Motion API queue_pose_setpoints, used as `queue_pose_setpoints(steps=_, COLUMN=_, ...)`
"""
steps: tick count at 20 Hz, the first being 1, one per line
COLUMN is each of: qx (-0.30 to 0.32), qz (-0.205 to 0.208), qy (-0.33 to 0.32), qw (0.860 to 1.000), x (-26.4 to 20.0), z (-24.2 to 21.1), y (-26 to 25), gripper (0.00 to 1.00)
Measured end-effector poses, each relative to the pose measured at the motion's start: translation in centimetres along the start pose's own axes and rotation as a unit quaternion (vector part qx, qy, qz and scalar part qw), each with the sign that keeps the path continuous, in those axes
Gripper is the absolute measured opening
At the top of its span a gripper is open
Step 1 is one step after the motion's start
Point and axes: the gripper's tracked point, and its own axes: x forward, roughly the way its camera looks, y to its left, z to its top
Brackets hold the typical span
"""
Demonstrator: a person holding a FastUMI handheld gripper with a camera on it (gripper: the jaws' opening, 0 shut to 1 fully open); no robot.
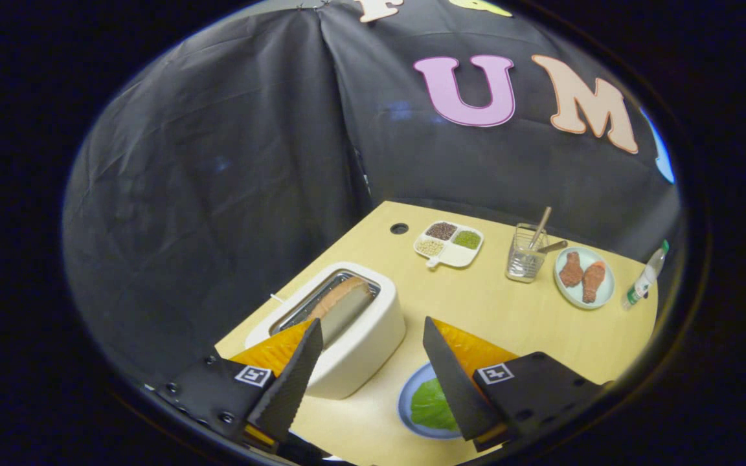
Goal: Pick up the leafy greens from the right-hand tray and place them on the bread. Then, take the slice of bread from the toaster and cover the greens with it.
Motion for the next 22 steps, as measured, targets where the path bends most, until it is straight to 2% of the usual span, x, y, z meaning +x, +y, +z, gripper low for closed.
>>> queue_pose_setpoints(steps=10, qx=0.028, qz=0.020, qy=0.008, qw=0.999, x=4.8, z=1.5, y=3.5, gripper=0.97)
queue_pose_setpoints(steps=16, qx=0.036, qz=-0.005, qy=0.033, qw=0.999, x=7.6, z=0.4, y=3.0, gripper=0.94)
queue_pose_setpoints(steps=22, qx=0.058, qz=-0.012, qy=0.048, qw=0.997, x=8.2, z=0.0, y=2.9, gripper=0.39)
